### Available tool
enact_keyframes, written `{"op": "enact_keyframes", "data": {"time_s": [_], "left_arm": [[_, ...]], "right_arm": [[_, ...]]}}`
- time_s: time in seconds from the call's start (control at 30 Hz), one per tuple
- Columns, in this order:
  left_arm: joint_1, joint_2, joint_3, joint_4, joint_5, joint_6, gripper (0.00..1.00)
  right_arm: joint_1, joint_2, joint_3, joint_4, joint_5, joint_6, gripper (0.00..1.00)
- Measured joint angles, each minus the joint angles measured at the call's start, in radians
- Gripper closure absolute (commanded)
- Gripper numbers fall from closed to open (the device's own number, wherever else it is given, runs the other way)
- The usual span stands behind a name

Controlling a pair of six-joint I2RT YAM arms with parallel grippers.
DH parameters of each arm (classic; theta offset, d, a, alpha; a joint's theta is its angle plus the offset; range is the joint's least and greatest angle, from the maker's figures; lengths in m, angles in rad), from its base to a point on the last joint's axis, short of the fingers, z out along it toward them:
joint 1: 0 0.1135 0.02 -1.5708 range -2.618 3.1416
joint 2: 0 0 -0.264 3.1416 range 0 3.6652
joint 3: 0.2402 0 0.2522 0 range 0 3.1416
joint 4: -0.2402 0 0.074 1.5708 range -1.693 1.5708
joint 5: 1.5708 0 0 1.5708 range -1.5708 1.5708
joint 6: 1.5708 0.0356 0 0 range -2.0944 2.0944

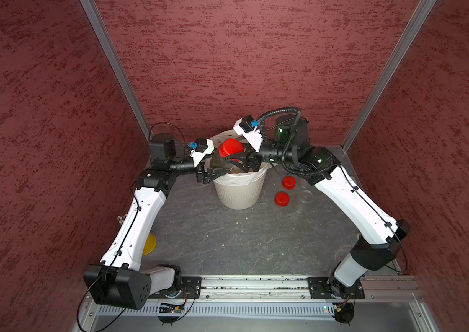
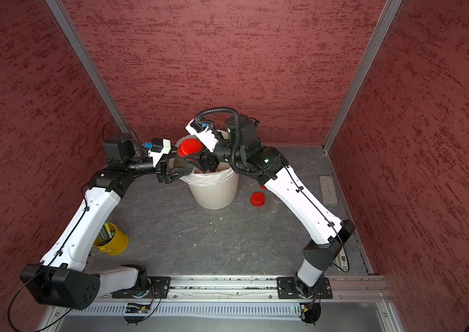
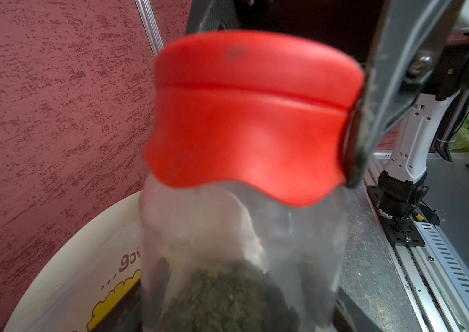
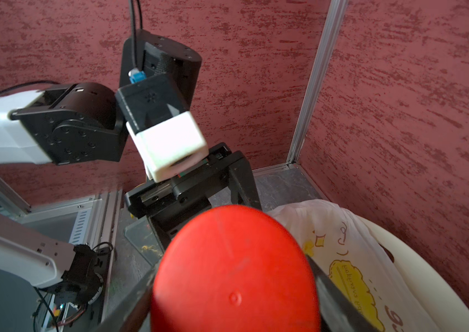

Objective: Empty moldy tea leaves from jars
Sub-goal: Unscrew the lid from the jar.

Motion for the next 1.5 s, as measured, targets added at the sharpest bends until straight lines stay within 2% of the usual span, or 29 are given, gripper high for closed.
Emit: {"op": "enact_keyframes", "data": {"time_s": [0.17,0.33,0.53,0.6,0.67,0.77,0.87,1.0,1.17,1.3,1.5], "left_arm": [[-0.003,0.000,0.007,-0.012,0.023,0.015,0.37],[0.001,0.000,0.007,-0.026,0.032,0.021,0.37],[0.001,0.006,0.007,-0.048,0.043,0.050,0.37],[0.001,0.008,0.007,-0.056,0.045,0.060,0.37],[0.001,0.008,0.007,-0.060,0.045,0.064,0.37],[0.001,0.008,0.007,-0.061,0.045,0.059,0.37],[0.005,0.008,0.007,-0.060,0.037,0.032,0.37],[0.008,0.006,0.002,-0.044,0.014,0.006,0.37],[0.008,-0.004,-0.018,-0.023,-0.013,-0.013,0.37],[0.007,-0.011,-0.029,0.005,-0.050,-0.025,0.37],[0.006,-0.014,-0.042,0.024,-0.078,-0.035,0.37]], "right_arm": [[-0.023,0.044,0.100,-0.099,-0.089,-0.126,0.65],[-0.033,0.119,0.238,-0.228,-0.147,-0.237,0.61],[-0.039,0.157,0.312,-0.318,-0.167,-0.327,0.53],[-0.040,0.159,0.314,-0.328,-0.171,-0.343,0.47],[-0.041,0.160,0.314,-0.330,-0.176,-0.349,0.37],[-0.042,0.160,0.314,-0.327,-0.178,-0.341,0.17],[-0.042,0.157,0.296,-0.315,-0.167,-0.309,0.08],[-0.039,0.123,0.191,-0.246,-0.126,-0.216,0.02],[-0.030,0.065,0.080,-0.138,-0.037,-0.055,0.01],[-0.024,0.029,0.072,-0.092,0.036,0.073,0.01],[0.012,-0.042,0.008,-0.042,0.101,0.188,0.01]]}}
